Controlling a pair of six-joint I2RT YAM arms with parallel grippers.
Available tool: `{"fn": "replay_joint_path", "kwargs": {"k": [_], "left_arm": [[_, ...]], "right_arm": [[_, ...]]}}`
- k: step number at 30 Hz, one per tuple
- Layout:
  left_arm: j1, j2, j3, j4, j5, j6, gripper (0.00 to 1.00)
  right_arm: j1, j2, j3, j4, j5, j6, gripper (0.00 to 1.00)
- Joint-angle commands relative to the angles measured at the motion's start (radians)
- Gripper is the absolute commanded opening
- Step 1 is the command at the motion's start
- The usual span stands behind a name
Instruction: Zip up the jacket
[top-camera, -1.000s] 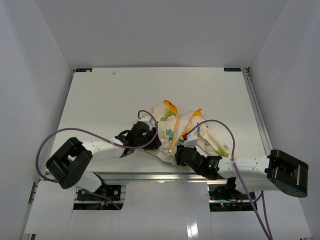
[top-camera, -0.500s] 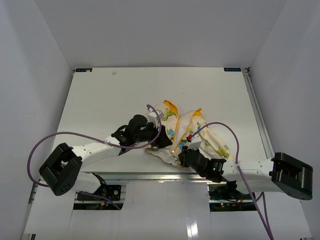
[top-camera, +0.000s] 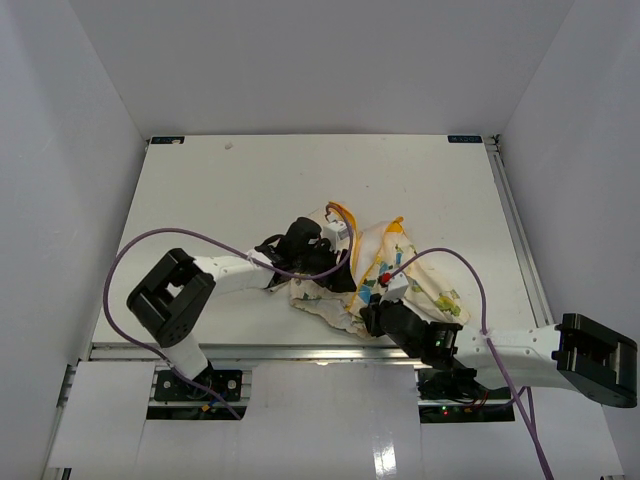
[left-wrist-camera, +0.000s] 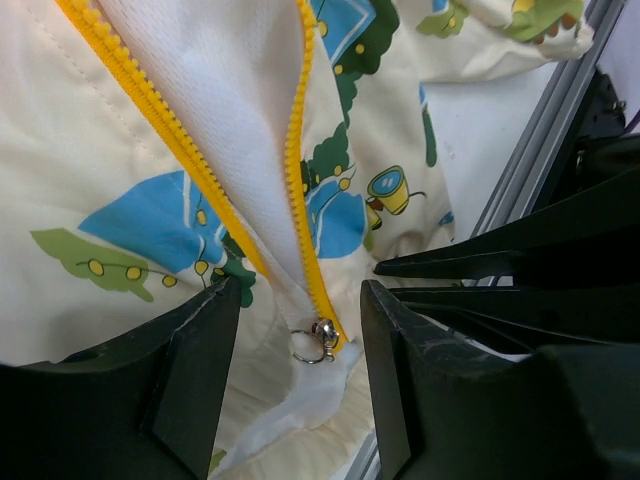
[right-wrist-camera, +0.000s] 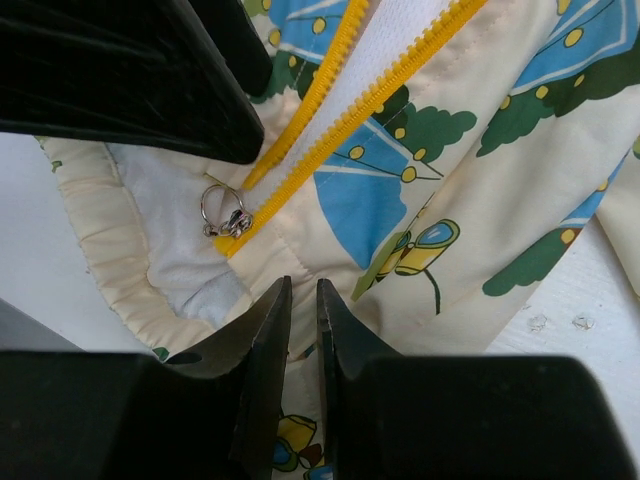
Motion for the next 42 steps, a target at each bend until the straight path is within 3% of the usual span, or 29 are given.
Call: {"fn": "replay_joint_path", "kwargs": {"k": [1,6,16,31,42], "left_arm": [[-0.002,0.048,0.064,-0.031,0.072,0.05,0.62],[-0.002,0.103,0.106,-0.042,0.065,0.068,0.62],[-0.007,0.176,0.144,-0.022,0.181,0.086,0.6],[-0.014,0.011,0.127,-0.016,0.134,0.037,0.65],[-0.026,0.126,0.217,-0.076,0.154,0.078,0.65]], "right_arm": [[0.005,-0.017,-0.024,0.053,0.009,-0.02,0.22],[0.005,-0.04,-0.039,0.062,0.006,-0.026,0.22],[0.005,-0.073,-0.046,0.048,0.006,-0.03,0.22],[0.005,-0.155,-0.092,0.011,0.011,-0.011,0.22],[0.005,-0.229,-0.12,0.007,0.007,-0.019,0.22]]}}
